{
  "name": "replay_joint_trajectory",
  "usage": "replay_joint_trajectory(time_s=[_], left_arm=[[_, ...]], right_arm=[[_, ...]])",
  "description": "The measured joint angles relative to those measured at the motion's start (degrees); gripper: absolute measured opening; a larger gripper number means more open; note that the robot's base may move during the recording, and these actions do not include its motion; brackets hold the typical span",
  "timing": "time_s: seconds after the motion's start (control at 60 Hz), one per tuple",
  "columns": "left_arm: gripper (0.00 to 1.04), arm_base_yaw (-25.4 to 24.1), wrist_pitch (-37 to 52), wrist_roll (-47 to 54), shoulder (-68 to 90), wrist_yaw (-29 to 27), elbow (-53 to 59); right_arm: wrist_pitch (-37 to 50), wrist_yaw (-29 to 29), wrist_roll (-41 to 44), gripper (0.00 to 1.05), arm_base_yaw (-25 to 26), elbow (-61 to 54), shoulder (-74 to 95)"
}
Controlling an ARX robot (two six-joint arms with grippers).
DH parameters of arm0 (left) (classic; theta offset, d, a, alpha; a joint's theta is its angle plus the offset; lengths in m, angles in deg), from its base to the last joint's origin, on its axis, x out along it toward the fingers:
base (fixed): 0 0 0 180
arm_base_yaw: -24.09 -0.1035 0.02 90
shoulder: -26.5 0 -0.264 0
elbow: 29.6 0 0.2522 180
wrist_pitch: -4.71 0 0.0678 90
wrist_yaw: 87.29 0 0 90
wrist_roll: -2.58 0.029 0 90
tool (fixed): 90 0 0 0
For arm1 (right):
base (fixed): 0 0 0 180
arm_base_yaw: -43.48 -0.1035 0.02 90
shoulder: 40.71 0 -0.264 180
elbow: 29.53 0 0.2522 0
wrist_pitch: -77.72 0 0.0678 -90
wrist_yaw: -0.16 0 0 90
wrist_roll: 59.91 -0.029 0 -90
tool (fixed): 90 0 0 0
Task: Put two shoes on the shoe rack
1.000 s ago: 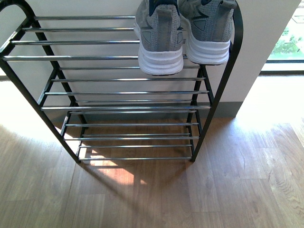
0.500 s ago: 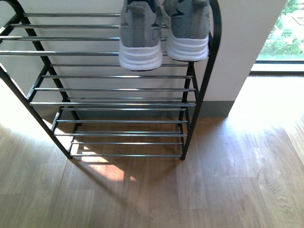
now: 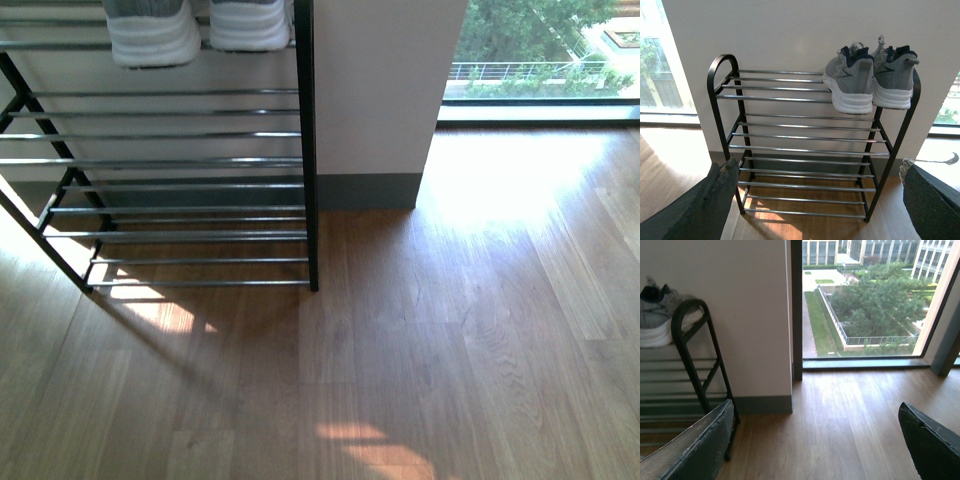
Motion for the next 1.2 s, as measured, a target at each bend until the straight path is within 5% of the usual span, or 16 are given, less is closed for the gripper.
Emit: replay_joint_trajectory(time_s=[1.2], left_arm=[[0.95,0.00,0.00,0.00,0.00,0.02,0.00]], right_arm=[[-0.07,-0.17,0.00,0.96,0.00,0.00,-0.02]])
